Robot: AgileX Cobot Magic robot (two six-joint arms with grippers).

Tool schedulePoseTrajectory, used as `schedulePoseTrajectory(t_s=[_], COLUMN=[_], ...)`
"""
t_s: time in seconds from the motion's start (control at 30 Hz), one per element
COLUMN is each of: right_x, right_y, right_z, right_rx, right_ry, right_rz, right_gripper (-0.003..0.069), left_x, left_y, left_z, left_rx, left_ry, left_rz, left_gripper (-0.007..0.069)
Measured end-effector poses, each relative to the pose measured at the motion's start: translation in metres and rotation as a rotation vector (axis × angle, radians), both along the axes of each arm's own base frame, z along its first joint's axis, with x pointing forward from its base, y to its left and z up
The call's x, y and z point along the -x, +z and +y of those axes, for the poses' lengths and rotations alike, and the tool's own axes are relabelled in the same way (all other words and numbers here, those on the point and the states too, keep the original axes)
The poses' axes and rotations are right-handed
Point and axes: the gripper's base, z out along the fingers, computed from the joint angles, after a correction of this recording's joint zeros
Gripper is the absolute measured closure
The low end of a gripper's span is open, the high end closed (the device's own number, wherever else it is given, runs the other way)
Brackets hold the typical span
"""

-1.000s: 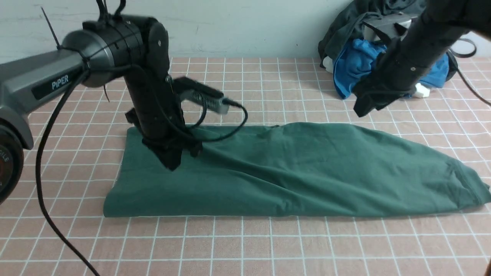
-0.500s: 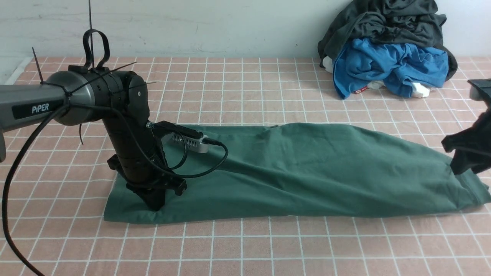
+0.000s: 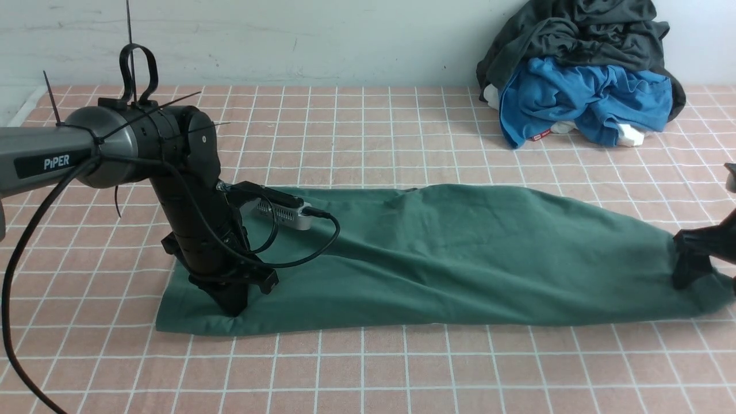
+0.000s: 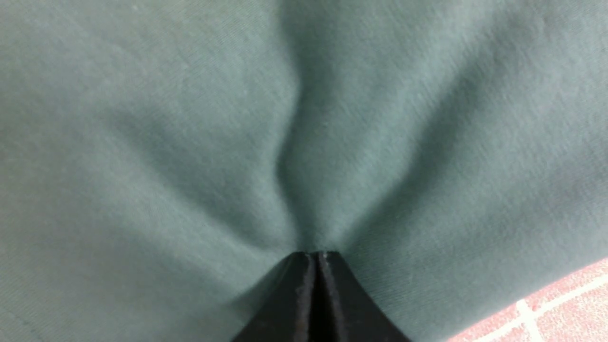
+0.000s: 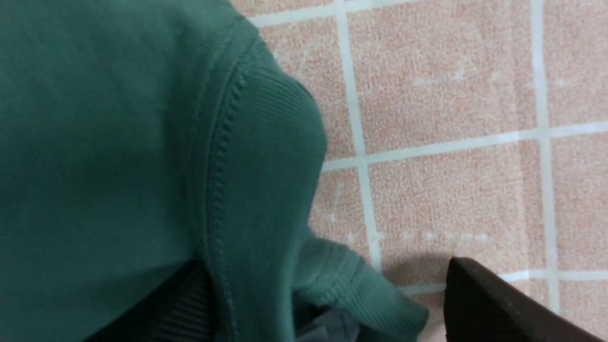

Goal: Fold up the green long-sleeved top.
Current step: Use the right arm to clamp the right edge of the fabric

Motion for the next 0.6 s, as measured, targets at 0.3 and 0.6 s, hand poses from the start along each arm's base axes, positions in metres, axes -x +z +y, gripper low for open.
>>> schedulePoseTrajectory(t_s=[0.3, 0.6], right_x=[0.0, 0.003], right_y=[0.0, 0.067], right_z=[0.006, 0.011], right_rx=[-0.022, 0.091], right_ry=[0.028, 0.099], right_rz=[0.008, -0.062], right_gripper=[0.0301, 0.0617], left_x=[0.0, 0.006], left_y=[0.0, 0.026], left_z=[0.0, 0.003], left_rx=[0.001, 0.002], left_ry=[-0.001, -0.009], left_rz=[0.0, -0.069], left_gripper=[0.0628, 0.0628])
